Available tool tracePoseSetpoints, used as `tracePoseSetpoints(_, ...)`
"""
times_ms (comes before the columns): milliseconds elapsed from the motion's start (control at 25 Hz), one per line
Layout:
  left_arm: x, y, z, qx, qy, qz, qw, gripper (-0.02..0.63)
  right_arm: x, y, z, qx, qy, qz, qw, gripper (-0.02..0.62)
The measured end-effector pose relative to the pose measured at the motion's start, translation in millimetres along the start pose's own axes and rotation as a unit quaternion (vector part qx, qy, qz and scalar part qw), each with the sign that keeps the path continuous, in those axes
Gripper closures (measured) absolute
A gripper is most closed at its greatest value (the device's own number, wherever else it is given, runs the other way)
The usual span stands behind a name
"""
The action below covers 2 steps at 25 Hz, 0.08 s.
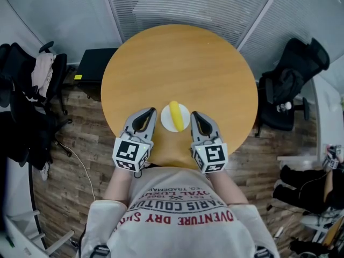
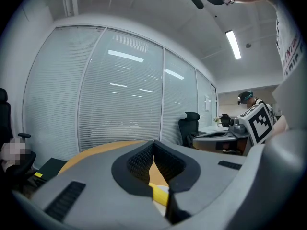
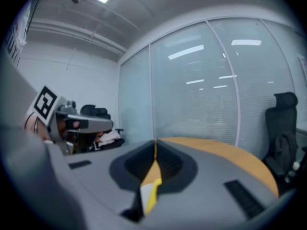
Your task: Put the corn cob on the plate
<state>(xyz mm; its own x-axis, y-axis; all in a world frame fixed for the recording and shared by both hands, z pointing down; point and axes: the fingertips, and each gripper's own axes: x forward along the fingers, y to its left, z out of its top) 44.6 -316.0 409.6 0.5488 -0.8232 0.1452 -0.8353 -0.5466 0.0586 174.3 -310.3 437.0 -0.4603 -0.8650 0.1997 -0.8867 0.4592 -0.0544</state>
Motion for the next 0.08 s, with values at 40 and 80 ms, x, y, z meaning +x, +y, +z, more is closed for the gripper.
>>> tracePoseSetpoints(40, -0.6, 0.6, -0.5, 0.0, 0.0, -0.001, 1.0, 0.571, 0.4, 0.8, 0.0, 0.0, 0.0, -0.001, 1.0, 0.563)
tracePoseSetpoints(80, -1.2, 1.1, -1.0, 0.0, 0.0, -0.002, 1.0, 0.571, 0.8, 1.7, 0.0, 0.0, -0.001, -0.002, 1.0, 0.563)
